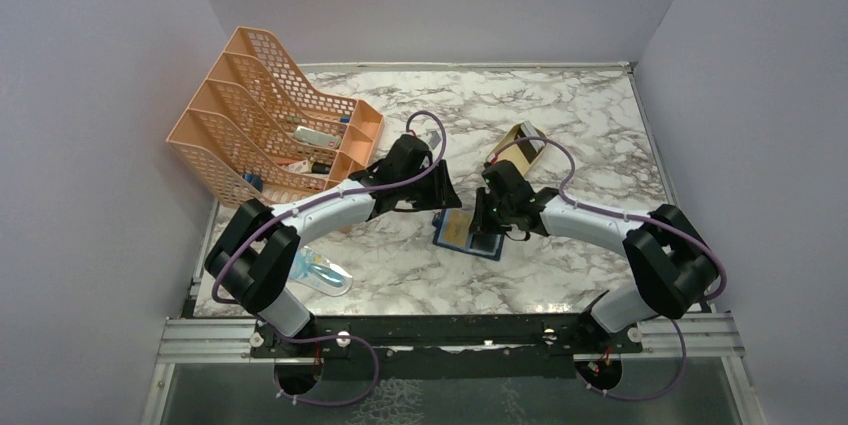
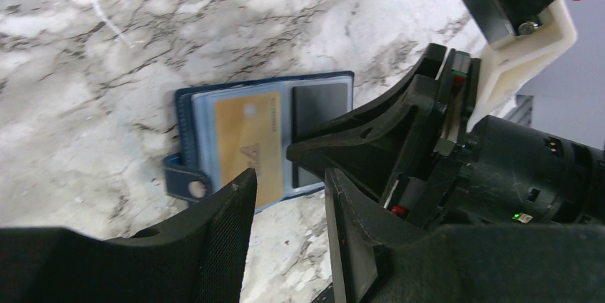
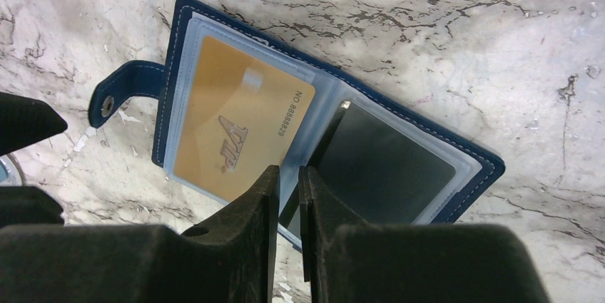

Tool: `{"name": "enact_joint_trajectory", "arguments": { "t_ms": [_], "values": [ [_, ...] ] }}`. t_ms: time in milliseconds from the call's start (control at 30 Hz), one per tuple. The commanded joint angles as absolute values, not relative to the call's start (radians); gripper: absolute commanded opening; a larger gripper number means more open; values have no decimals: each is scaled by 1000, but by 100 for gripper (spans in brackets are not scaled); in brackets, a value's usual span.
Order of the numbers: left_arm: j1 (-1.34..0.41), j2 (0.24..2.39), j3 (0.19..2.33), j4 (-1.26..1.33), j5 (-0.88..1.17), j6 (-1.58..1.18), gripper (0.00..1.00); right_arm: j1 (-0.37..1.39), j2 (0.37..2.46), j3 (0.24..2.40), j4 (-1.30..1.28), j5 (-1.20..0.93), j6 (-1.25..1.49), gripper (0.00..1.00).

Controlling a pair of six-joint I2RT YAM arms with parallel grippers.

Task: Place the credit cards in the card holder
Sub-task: Turn over the card slot in the card holder.

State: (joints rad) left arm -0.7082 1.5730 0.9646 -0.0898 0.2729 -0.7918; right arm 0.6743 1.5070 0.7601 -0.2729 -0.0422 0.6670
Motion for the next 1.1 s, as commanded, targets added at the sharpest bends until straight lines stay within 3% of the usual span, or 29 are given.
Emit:
{"name": "enact_joint_trajectory", "arguments": {
  "t_ms": [0,333,1067],
  "values": [
    [-709,1569,928,30,361,-830,42,680,1451,759,-281,0,652,17],
    [-709,1671,881,168,420,-865,43,679,1485,711,-244,8,658,15],
    [-707,1723,893,60,285,-732,45,679,1495,690,-236,12,650,14]
  ]
}}
